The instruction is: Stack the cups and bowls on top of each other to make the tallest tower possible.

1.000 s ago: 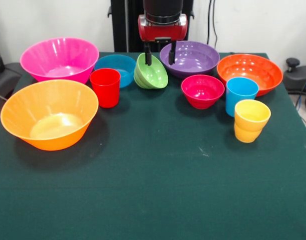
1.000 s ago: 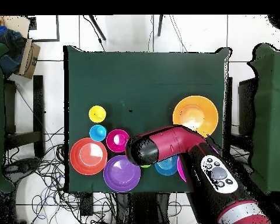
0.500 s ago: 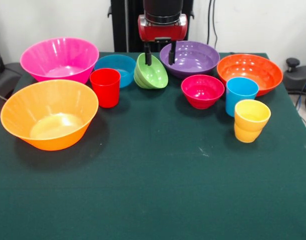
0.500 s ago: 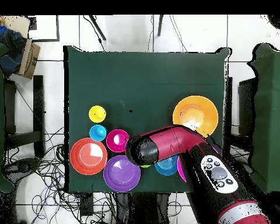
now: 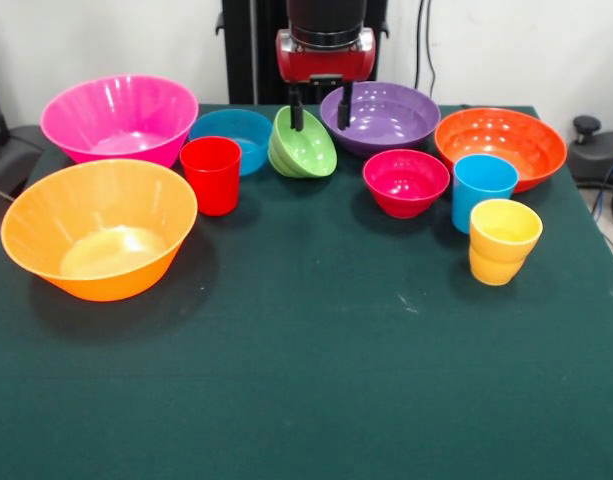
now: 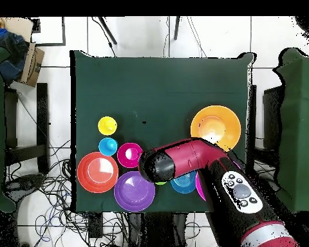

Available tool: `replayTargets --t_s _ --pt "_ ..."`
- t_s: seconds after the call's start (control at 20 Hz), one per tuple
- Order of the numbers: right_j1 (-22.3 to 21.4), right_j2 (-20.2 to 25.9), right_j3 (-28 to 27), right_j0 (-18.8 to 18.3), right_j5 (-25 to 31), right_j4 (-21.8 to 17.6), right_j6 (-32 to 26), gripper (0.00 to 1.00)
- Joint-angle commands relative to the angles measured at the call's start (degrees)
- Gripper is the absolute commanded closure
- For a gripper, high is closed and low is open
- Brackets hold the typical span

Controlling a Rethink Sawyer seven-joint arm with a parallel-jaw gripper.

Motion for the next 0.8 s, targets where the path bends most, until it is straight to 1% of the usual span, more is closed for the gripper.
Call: replayTargets --t_s 0.05,0.2,0.4,0.5,0.65,0.8 --pt "1.4 -0.1 -1.8 0.6 0.7 -3.3 -4.5 0.0" --pt "1.6 -0.5 -2.0 1.0 0.2 -3.6 -3.8 0.0" --pt "1.0 -0.3 -1.9 1.4 1.1 -2.7 -3.5 0.0" --pt "0.6 -0.7 -1.9 2.1 1.4 -2.5 -2.5 0.0" --pt "0.7 -1.7 -2.0 3.3 1.0 -2.5 -0.5 0.0" --pt "1.5 -3.3 -2.3 4.1 -0.9 -1.5 3.3 0.0"
